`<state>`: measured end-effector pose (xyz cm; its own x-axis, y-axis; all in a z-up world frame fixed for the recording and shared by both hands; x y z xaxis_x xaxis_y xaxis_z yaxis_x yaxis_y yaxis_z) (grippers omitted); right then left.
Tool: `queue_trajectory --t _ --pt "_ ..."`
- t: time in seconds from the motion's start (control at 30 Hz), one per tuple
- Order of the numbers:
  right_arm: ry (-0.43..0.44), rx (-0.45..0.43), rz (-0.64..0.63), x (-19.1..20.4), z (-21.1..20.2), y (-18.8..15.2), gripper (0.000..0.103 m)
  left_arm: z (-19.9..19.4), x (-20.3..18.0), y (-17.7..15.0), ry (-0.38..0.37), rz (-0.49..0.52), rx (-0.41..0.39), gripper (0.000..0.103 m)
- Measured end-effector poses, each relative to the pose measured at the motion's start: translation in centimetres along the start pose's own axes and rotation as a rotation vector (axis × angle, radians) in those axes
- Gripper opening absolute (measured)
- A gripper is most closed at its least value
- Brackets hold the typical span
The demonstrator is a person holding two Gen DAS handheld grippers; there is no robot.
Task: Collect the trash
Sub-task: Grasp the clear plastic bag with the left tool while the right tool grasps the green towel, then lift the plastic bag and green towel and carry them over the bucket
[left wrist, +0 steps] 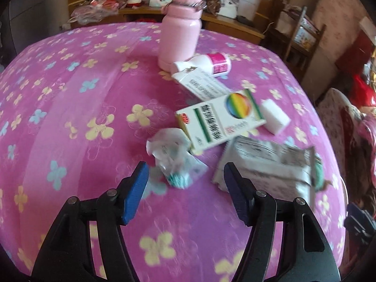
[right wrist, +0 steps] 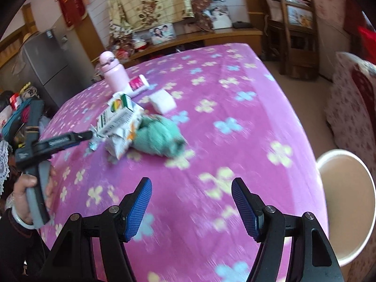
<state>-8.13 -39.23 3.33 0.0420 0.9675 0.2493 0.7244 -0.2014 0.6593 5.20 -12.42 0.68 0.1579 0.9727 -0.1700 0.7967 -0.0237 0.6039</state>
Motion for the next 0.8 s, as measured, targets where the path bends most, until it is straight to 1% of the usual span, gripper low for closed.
queue_trajectory --t 0.03,0.1,0.23,0.27,0.3,0.33,0.37,0.4,0.43,0.47,0.5,0.53,0.57,0.67,0.73,0.8 --pt "0.014 -0.009 -0.010 0.5 0.6 0.7 0.074 0.6 0.3 0.3 0.009 -0.004 0.006 0.065" --pt "0.022 -0.011 -0.036 1.2 1.8 1.8 0.075 1.4 0.8 0.7 0.017 -0.019 0.011 0.065" --pt "0.019 0.024 -0.116 2.4 5.2 3.6 0.075 2.9 1.3 1.1 -0.027 -0.035 0.044 0.064" --pt "0.027 0.037 -0.127 2.6 6.1 3.9 0.075 3.2 1.3 1.1 -0.038 -0.034 0.051 0.060" --pt "0.044 0.052 -0.132 2.9 7.1 4.1 0.075 3.2 1.1 1.1 -0.032 -0.014 0.040 0.049" --pt "0.070 0.076 -0.129 3.1 8.1 4.1 0.074 3.2 0.9 1.0 -0.035 0.001 0.050 0.041" --pt "0.103 0.099 -0.116 3.4 8.8 3.9 0.065 3.1 0.7 1.0 -0.040 0.014 0.052 0.029" --pt "0.125 0.110 -0.102 3.5 9.1 3.7 0.058 3.1 0.5 0.7 -0.071 0.019 0.070 0.023" --pt "0.104 0.106 -0.099 3.6 9.2 3.5 0.049 2.9 0.5 0.6 -0.083 0.023 0.076 0.023" --pt "0.095 0.099 -0.106 3.7 8.9 3.3 0.044 2.6 0.4 0.4 -0.088 0.027 0.075 0.022" --pt "0.105 0.099 -0.107 3.9 8.6 3.1 0.039 2.2 0.4 0.2 -0.090 0.033 0.073 0.021" --pt "0.132 0.100 -0.098 4.0 7.9 2.8 0.032 1.7 0.4 0.0 -0.095 0.037 0.071 0.021" --pt "0.149 0.107 -0.089 4.1 7.2 2.4 0.030 1.4 0.4 -0.2 -0.101 0.036 0.073 0.021" --pt "0.146 0.121 -0.081 4.0 4.6 0.9 0.029 -0.3 0.4 -1.2 -0.118 0.042 0.078 0.021" --pt "0.161 0.121 -0.077 3.9 2.2 -0.6 0.028 -1.3 0.1 -1.9 -0.129 0.053 0.081 0.021" --pt "0.162 0.133 -0.044 3.4 0.4 -1.9 0.028 -2.2 -0.1 -2.7 -0.154 0.061 0.094 0.021"
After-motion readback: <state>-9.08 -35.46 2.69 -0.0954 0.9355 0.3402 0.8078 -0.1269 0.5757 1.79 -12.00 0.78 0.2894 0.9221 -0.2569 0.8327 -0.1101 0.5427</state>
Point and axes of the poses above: each gripper's, at about its wrist camera, not at the fingertips, and z roughly the way its jaws point, x to its left, y to its top, the point moved 4 cm from there along z, roughly the way its jaws point, and after that the axes turned 4 degrees about -x, right-handed, at the moved point
